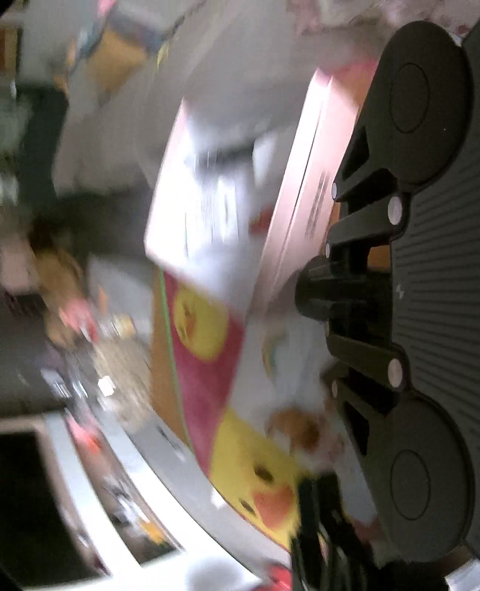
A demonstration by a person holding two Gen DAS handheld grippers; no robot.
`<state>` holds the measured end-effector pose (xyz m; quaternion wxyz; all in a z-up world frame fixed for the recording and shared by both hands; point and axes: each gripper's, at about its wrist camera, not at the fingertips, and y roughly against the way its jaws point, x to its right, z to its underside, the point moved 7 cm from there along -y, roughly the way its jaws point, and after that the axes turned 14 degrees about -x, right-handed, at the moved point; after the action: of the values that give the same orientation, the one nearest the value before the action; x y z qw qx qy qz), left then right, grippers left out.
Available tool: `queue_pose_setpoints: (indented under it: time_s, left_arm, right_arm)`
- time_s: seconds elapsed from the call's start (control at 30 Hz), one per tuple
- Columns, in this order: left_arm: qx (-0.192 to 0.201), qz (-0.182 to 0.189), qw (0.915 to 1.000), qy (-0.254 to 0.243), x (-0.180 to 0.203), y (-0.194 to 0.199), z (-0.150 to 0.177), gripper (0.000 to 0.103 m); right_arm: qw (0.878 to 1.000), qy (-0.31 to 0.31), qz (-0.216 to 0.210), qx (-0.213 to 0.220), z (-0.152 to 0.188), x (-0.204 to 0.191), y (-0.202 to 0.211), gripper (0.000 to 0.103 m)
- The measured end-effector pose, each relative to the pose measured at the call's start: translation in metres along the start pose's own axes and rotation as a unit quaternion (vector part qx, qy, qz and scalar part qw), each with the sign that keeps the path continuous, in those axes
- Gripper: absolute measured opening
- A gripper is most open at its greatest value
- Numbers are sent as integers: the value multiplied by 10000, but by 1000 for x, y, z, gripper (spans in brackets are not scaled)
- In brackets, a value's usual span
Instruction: Organize rigid objects
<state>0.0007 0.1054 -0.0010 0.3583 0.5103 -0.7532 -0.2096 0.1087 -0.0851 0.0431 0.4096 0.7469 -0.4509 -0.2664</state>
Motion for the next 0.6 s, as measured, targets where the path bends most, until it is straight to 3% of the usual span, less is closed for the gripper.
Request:
queue_pose_setpoints:
  time_s: [0.1,0.17,0.23,0.37,0.43,0.6]
  left_arm:
    - [-131,-207,9992,-322,18,4,8,35]
    - [-207,-358,9971,-641,31,8,16,35]
    - [-403,-534,9927,-1007,43,7,25,35]
    - [-875,-1134,9777,-1538,54,-2,45,35]
    - [-829,-1434,9705,-1750,53,-3,47,39]
    - [-759,-1859,9703,-1347,34,-18,26,44]
  right_arm:
    - [9983,-412,294,293,20,30,6,29]
    - [9970,-512,327,483,35,42,13,49]
    - [9962,-500,254,664,50,50,22,60]
    - [9946,-706,5,757,78,63,26,62]
    - [9931,-924,-144,711,88,68,22,62]
    - [9882,-1355,-409,582,106,80,4,62]
